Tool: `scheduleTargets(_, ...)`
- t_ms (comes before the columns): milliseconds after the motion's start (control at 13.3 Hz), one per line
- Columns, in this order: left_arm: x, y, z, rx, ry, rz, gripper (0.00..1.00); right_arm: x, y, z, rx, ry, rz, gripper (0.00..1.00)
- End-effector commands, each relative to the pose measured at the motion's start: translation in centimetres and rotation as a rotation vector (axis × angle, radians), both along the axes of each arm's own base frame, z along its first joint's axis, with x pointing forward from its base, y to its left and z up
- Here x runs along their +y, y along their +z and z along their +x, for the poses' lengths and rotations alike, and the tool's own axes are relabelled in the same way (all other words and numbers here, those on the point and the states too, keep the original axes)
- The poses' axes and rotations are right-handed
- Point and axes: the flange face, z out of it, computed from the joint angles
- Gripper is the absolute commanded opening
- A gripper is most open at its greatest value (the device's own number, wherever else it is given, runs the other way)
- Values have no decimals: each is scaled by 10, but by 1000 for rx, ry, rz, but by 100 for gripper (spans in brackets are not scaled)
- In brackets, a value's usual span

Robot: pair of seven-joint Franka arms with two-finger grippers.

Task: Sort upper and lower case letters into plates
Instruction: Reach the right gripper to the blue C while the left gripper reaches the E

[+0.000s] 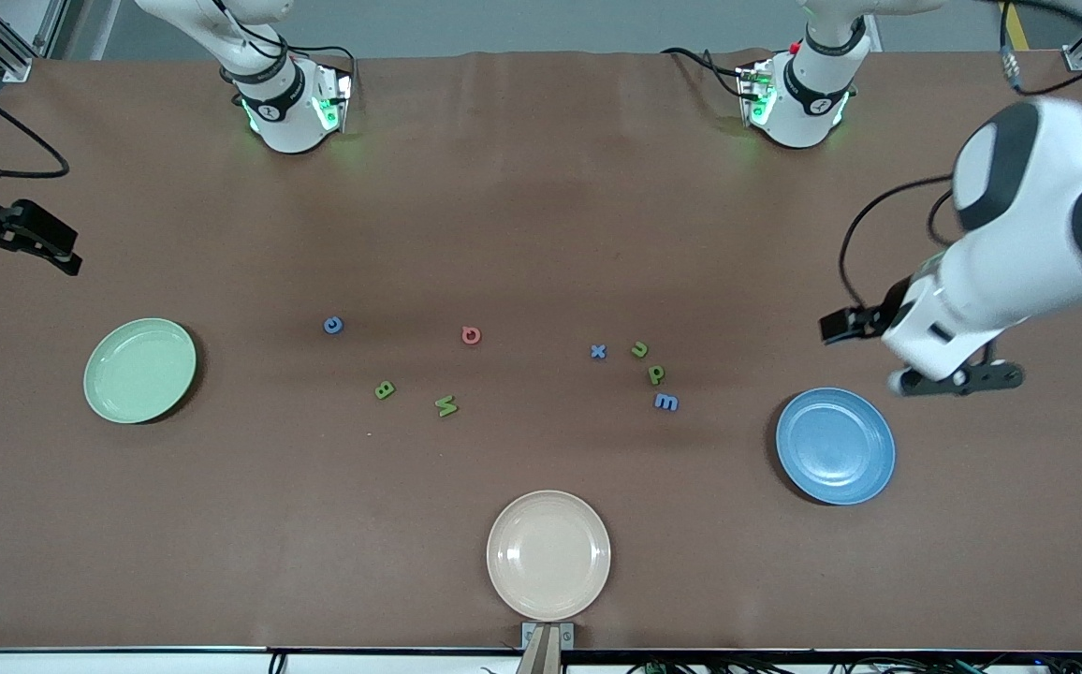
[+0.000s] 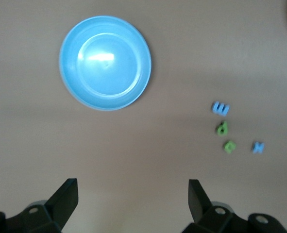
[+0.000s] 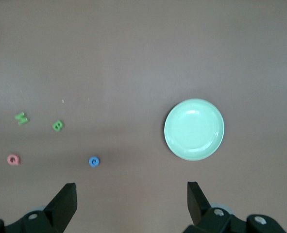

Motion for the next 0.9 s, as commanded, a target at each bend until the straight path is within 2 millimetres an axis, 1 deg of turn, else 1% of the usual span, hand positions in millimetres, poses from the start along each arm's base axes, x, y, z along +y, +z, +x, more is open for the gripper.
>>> scheduleTargets(0, -29, -40, 20, -8, 144, -5, 100, 6, -62, 5, 102, -4, 40, 100)
scheduleTargets(75, -40, -62, 25, -6, 190, -5, 100, 6, -100, 4, 128, -21, 71, 100)
scheduleTargets(151, -65, -81, 24, -10, 199, -4, 100, 9, -131, -2, 147, -22, 82, 100)
scheduleTargets(226, -75, -95, 27, -24, 232, -7, 100, 13, -154, -9, 176, -18, 80, 100)
scheduleTargets(301, -79, -105, 30, -34, 268, -16, 100, 15, -174, -14, 199, -22, 87, 100)
scheduleTargets(377, -83, -120, 31, -25, 299, -14, 100, 16, -196, -19, 189, -35, 109, 100)
scheduleTargets(452, -98, -133, 29, -24, 321, -15, 100, 16, -216, -26, 176, -43, 118, 100)
scheduleTargets(527, -107, -155, 30, -23, 351, -13, 100, 29, -234, -34, 203, -18, 113, 100)
scheduleTargets(602, -119, -172, 28, -21, 372, -13, 100, 39, -249, -40, 204, -7, 110, 100)
scheduleTargets(678, -123, -180, 27, -16, 405, -9, 100, 50, -272, -48, 176, 6, 106, 100)
scheduleTargets(753, -128, -184, 25, -10, 462, -3, 100, 61, -289, -55, 145, 27, 104, 100)
scheduleTargets(828, -138, -188, 21, -10, 508, 2, 100, 62, -304, -61, 116, 29, 104, 100)
